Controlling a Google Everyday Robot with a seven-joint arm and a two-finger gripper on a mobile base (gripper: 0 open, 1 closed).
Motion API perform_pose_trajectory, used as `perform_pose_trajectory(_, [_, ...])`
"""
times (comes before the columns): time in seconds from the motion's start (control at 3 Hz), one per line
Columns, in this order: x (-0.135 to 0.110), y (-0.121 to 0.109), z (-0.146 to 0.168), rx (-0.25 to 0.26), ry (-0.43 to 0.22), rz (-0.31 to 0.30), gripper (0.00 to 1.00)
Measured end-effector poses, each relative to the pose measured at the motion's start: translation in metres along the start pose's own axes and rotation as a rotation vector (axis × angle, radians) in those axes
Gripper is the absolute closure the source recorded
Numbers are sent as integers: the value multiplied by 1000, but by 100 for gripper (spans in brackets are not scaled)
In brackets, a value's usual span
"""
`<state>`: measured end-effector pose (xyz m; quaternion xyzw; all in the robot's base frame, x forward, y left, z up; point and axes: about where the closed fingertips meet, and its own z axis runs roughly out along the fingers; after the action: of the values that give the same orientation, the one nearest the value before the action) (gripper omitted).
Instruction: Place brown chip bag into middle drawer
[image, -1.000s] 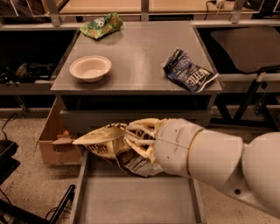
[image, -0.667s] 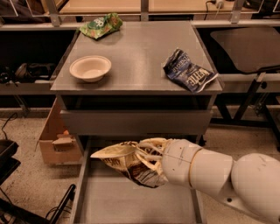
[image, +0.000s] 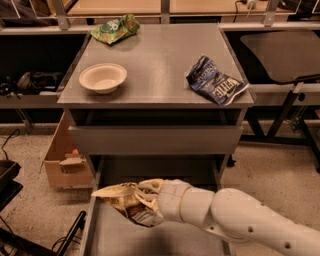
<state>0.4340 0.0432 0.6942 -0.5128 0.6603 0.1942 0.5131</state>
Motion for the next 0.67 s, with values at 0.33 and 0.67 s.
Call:
perform_pose_trajectory(0.33, [22,36,54,-75,-25,82,100])
perform_pose_trajectory(0.67, [42,65,91,-134,-43,169,100])
